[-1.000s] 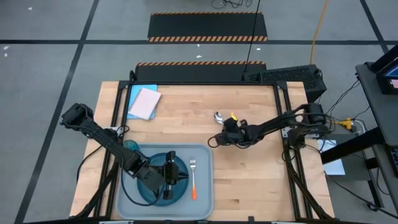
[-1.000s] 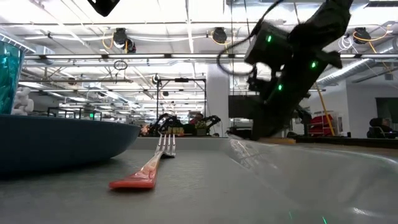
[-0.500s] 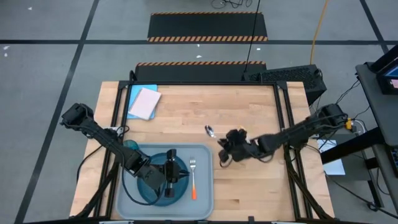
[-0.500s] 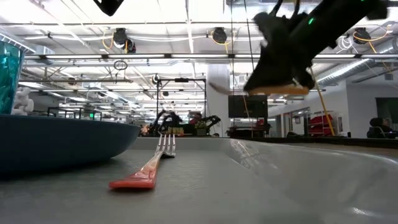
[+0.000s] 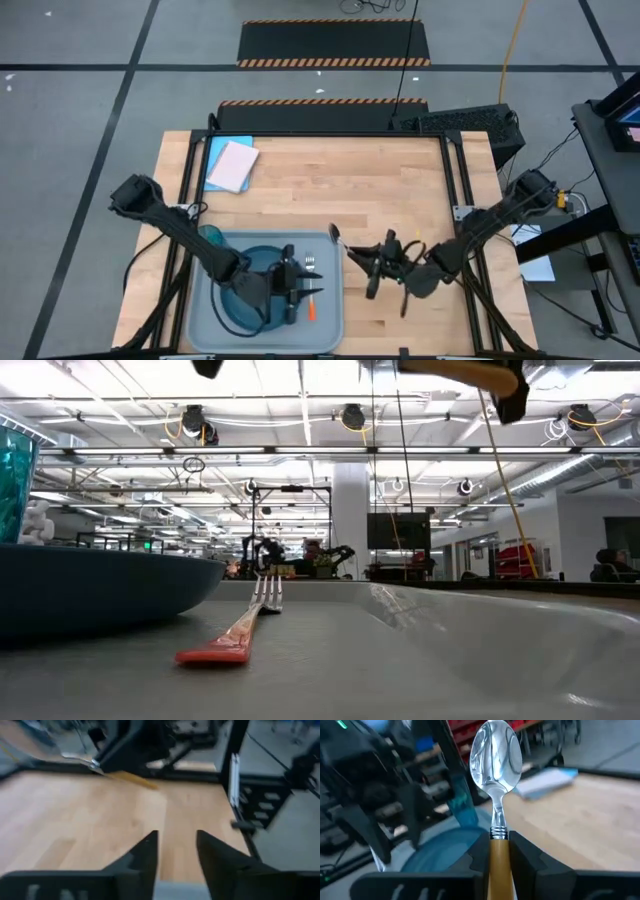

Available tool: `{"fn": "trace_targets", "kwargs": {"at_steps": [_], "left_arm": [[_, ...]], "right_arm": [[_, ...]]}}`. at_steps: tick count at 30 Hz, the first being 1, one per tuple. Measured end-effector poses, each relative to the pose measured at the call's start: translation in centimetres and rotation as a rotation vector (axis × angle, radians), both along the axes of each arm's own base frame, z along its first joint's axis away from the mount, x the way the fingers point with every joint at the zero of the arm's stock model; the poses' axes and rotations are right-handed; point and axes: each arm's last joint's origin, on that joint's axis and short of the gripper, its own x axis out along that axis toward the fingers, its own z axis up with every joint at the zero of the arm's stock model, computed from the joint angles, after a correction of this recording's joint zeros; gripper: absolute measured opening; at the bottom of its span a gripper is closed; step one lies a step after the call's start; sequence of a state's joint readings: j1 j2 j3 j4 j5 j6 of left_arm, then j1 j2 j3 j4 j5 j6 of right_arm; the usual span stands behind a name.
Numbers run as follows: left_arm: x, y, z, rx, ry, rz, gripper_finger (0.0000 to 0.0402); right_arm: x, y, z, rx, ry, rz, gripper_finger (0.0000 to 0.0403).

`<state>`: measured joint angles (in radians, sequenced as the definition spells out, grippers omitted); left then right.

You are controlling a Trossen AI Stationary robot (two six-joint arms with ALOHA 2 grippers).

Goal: Pick and place plate/cup/fork/spoon on tray
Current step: Put the yellow spoon on the gray tray to the right of the orange fork

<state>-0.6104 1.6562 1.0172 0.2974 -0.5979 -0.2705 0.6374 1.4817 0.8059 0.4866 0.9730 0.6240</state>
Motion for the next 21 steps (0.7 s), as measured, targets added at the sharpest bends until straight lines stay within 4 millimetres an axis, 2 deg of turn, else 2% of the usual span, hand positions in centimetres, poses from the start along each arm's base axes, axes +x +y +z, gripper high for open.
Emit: {"fn": "trace_targets", "kwargs": {"at_steps": [5, 10, 16, 21], "left_arm": [[1.9, -0.8, -1.8, 0.058, -0.137, 0.06, 0.0224], [3.5, -1.0, -3.1, 0.005, -0.245, 0.098, 0.0274], [5.5, -1.5, -3.2, 0.001, -0.265, 0.143, 0.0278], [6.0, -1.8, -2.8, -0.018, -0.274, 0.17, 0.0264]], "right_arm": [[0.2, 1.5, 0.6, -0.045, -0.11, 0.006, 0.0038], [0.8, 2.3, 0.5, -0.054, -0.221, 0.011, 0.0038], [1.7, 2.7, -0.4, -0.051, -0.356, 0.058, 0.0038], [1.8, 2.7, -0.7, -0.06, -0.388, 0.056, 0.0038]]}}
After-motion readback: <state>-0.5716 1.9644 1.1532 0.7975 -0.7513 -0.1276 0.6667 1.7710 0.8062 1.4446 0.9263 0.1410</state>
